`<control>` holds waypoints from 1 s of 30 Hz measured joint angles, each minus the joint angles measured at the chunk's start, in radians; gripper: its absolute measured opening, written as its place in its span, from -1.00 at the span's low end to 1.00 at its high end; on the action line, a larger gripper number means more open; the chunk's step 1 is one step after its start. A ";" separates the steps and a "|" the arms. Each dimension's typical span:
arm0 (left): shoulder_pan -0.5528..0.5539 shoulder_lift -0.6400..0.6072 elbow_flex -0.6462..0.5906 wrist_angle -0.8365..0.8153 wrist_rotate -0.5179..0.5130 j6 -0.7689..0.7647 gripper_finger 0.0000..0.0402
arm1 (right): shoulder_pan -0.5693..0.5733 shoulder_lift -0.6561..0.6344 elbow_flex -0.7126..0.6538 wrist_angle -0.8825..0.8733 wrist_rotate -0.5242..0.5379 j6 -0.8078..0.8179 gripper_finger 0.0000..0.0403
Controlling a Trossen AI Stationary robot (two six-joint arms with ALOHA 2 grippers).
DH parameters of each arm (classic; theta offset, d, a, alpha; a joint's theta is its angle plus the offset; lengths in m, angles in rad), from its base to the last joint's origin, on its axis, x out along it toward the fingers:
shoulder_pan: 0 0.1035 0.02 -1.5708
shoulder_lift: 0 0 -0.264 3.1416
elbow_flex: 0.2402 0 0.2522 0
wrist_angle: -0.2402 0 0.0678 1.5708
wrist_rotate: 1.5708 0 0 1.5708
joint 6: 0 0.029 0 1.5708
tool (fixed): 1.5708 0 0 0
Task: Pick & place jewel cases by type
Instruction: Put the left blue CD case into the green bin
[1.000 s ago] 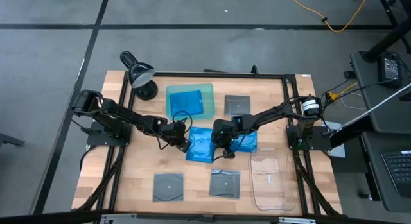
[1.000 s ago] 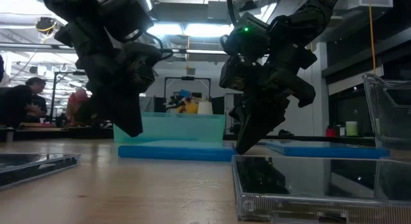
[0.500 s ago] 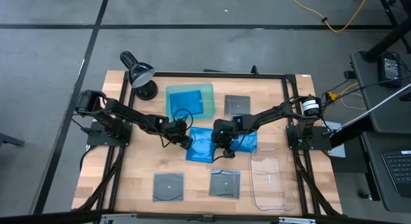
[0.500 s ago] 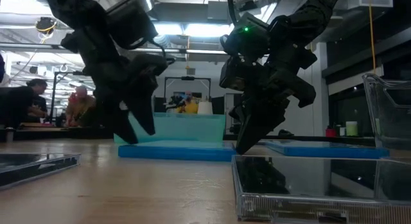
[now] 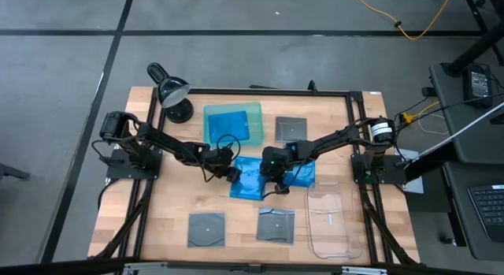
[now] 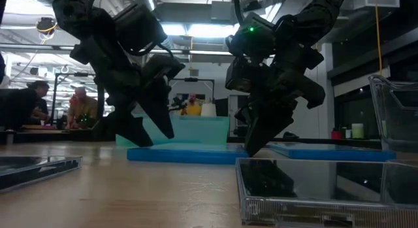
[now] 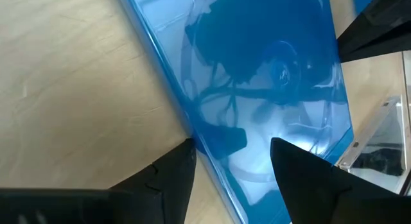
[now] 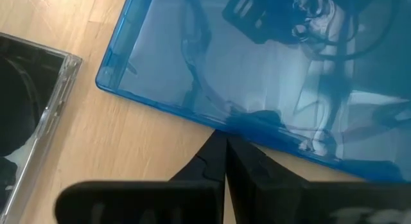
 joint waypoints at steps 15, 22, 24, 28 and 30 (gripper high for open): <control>-0.004 -0.040 -0.006 0.013 -0.028 0.005 -0.03 | -0.002 0.000 0.000 0.003 0.001 -0.019 -0.95; -0.003 -0.071 -0.006 0.005 -0.048 0.007 -0.03 | -0.002 0.000 0.000 0.004 0.003 -0.022 -0.95; -0.002 -0.074 -0.006 0.005 -0.053 0.007 -0.03 | -0.002 0.000 0.000 0.004 0.003 -0.022 -0.95; -0.003 -0.076 -0.006 0.002 -0.039 0.007 -0.03 | -0.002 0.000 0.000 0.004 0.003 -0.022 -0.95; -0.005 -0.076 -0.006 0.001 -0.037 0.006 -0.03 | -0.002 0.000 0.001 0.004 0.003 -0.022 -0.95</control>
